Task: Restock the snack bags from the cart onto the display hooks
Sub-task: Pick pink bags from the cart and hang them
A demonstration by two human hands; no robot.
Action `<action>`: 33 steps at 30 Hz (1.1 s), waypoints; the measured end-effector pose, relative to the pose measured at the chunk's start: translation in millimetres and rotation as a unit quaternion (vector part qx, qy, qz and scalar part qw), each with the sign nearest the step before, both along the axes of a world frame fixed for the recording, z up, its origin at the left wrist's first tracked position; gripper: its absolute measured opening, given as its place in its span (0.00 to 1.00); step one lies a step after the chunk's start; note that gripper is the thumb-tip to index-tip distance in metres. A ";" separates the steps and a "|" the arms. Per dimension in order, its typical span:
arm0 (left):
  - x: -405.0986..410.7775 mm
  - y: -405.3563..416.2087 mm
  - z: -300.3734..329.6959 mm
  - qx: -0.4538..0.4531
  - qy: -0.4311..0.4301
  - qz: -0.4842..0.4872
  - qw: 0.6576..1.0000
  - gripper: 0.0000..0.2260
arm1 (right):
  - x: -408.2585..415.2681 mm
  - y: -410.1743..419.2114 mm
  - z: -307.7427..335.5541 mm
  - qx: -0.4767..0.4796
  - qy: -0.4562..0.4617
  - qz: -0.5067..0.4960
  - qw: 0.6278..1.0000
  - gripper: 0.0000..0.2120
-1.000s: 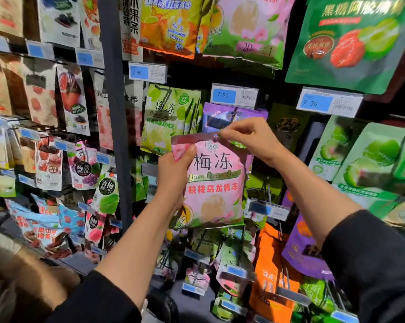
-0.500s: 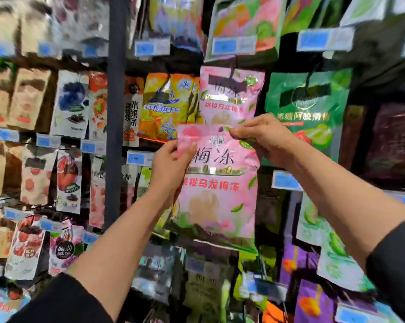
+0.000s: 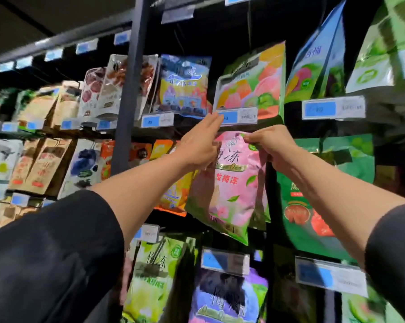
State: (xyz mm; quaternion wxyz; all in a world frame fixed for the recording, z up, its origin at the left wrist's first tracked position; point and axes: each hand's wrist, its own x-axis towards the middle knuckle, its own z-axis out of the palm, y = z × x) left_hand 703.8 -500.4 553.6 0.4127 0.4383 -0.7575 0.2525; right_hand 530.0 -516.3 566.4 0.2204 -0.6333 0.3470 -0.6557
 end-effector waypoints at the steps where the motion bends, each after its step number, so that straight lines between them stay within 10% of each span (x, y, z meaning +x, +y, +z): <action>1: -2.0 -7.4 4.9 0.008 -0.019 0.004 1.000 0.27 | 2.5 -4.6 1.3 -0.003 -0.004 0.008 1.000 0.09; 28: -0.9 -59.3 -19.8 -0.121 0.000 -0.040 0.992 0.25 | -8.1 -48.2 38.0 -0.039 0.100 0.004 0.994 0.14; 33: -2.0 -59.5 -22.4 -0.121 -0.008 -0.017 0.992 0.32 | -4.6 -65.5 39.3 -0.056 0.196 -0.170 0.964 0.11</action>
